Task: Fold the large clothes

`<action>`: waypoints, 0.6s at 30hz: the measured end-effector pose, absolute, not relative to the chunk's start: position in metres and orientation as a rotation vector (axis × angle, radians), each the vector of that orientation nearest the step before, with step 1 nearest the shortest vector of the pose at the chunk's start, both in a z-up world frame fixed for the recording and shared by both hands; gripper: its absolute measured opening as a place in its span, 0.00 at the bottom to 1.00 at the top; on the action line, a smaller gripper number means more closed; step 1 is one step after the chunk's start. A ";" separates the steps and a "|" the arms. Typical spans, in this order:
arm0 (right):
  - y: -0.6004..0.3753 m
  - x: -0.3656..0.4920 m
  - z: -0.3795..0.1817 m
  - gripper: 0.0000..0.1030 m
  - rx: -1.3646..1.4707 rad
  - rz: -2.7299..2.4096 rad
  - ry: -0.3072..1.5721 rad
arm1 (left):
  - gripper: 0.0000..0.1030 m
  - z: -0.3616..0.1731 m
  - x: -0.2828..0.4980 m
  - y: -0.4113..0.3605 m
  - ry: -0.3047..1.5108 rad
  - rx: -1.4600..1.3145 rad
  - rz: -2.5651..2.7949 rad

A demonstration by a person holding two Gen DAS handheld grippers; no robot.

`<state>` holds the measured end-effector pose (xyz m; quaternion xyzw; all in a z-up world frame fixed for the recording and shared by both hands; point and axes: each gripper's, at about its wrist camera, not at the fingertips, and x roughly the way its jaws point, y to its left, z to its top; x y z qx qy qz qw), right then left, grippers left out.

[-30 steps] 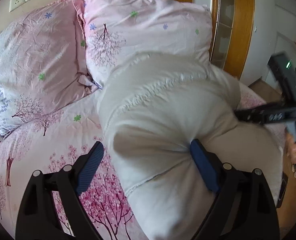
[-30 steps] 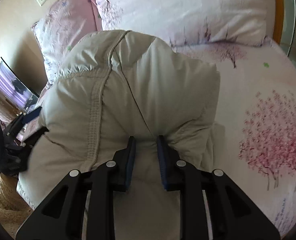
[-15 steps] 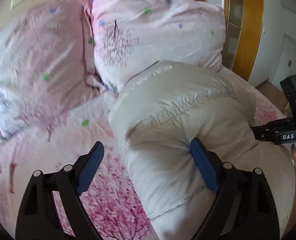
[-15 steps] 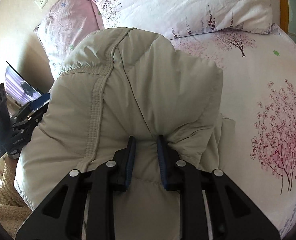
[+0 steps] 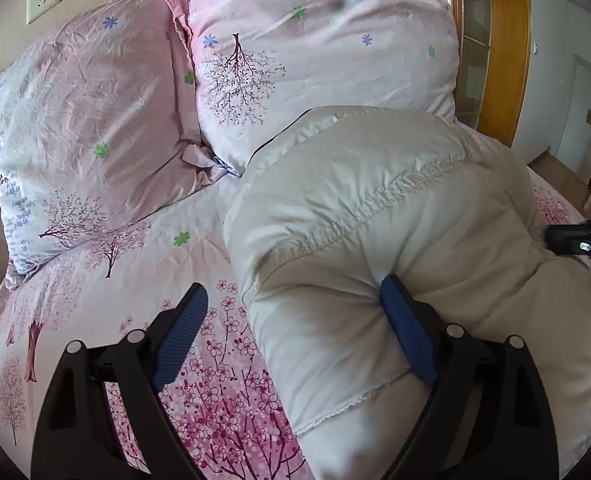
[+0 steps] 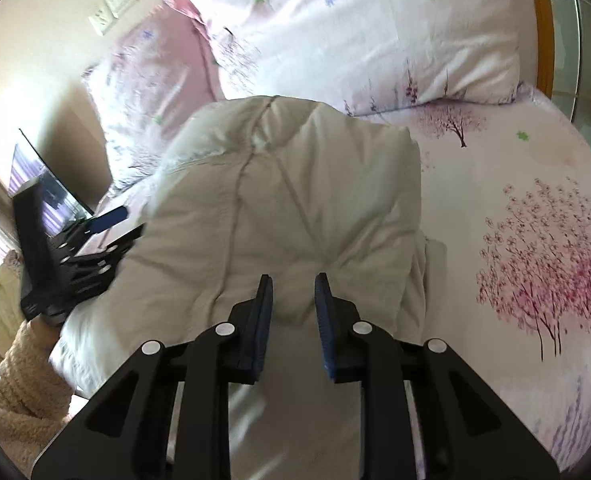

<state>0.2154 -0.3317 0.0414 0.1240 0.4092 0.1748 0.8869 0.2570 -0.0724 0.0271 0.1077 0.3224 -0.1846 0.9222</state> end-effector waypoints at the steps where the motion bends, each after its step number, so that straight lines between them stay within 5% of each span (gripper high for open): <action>1: -0.331 0.207 0.041 0.23 0.250 0.361 0.848 | 0.86 0.027 0.257 -0.072 0.660 0.220 -0.377; 11: -0.328 0.210 0.007 0.23 0.258 0.369 0.889 | 0.86 0.067 0.211 -0.058 0.576 0.108 -0.517; 18: -0.336 0.205 -0.003 0.24 0.303 0.386 0.853 | 0.88 0.045 0.189 -0.093 0.583 0.305 -0.489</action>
